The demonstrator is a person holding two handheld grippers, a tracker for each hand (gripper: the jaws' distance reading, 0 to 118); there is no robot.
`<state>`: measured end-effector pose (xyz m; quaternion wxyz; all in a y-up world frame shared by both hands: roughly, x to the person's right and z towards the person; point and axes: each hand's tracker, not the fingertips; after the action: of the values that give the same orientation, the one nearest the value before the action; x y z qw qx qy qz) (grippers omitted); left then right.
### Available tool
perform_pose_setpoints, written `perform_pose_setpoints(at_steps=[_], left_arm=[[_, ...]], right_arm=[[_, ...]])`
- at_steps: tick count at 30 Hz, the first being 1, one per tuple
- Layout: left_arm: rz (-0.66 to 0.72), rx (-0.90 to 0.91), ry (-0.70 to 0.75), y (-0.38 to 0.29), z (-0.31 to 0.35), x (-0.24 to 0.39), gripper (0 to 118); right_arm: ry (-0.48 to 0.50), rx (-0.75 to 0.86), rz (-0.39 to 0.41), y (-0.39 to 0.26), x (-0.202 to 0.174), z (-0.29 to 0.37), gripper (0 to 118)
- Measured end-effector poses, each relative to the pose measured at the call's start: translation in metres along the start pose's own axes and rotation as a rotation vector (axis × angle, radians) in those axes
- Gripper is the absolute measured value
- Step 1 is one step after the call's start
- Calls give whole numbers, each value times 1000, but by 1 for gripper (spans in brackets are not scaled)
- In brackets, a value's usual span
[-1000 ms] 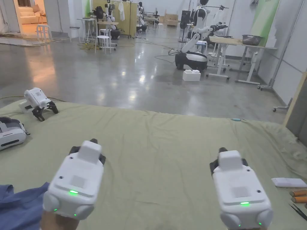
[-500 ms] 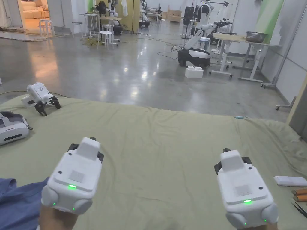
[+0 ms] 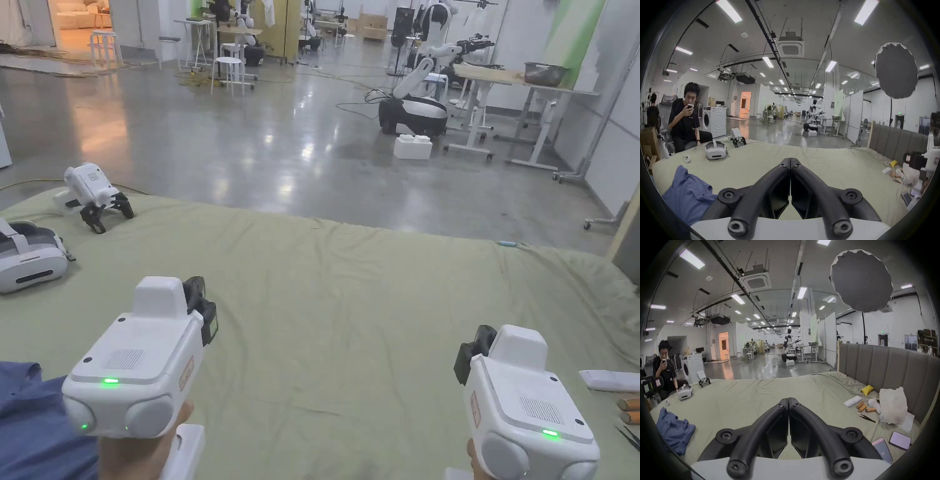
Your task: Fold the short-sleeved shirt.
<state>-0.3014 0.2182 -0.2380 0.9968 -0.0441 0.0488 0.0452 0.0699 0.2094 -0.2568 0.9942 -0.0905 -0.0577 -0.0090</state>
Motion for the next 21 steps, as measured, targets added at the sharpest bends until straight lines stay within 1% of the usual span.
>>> perform_pose_setpoints(at_steps=[2, 5, 8, 11, 13, 15, 16, 17, 18, 21], left_arm=[[-22, -38, 20, 2, 6, -12, 0], [-16, -104, 20, 0, 15, -44, 0], [0, -195, 79, -4, 30, -84, 0], [-32, -316, 152, -16, 43, -138, 0], [-44, -444, 205, -29, 47, -174, 0], [-23, -548, 234, -43, 50, -211, 0], [-16, -615, 244, -51, 50, -227, 3], [6, -653, 244, -60, 51, -242, 9], [20, -696, 250, -70, 50, -257, 23], [62, -812, 267, -97, 44, -289, 41]], right_arm=[[12, -1, 15, 1, -6, 0, 0], [38, -1, 44, 1, -20, 2, 0], [80, -24, 71, -5, -38, -2, 0], [111, -56, 90, -17, -56, -6, 0], [137, -80, 94, -24, -66, -7, 0], [149, -103, 103, -31, -75, -10, 0], [158, -113, 110, -34, -79, -11, 0], [164, -121, 114, -37, -82, -12, 0], [170, -131, 120, -41, -86, -13, 0], [185, -162, 136, -49, -94, -17, 0]])
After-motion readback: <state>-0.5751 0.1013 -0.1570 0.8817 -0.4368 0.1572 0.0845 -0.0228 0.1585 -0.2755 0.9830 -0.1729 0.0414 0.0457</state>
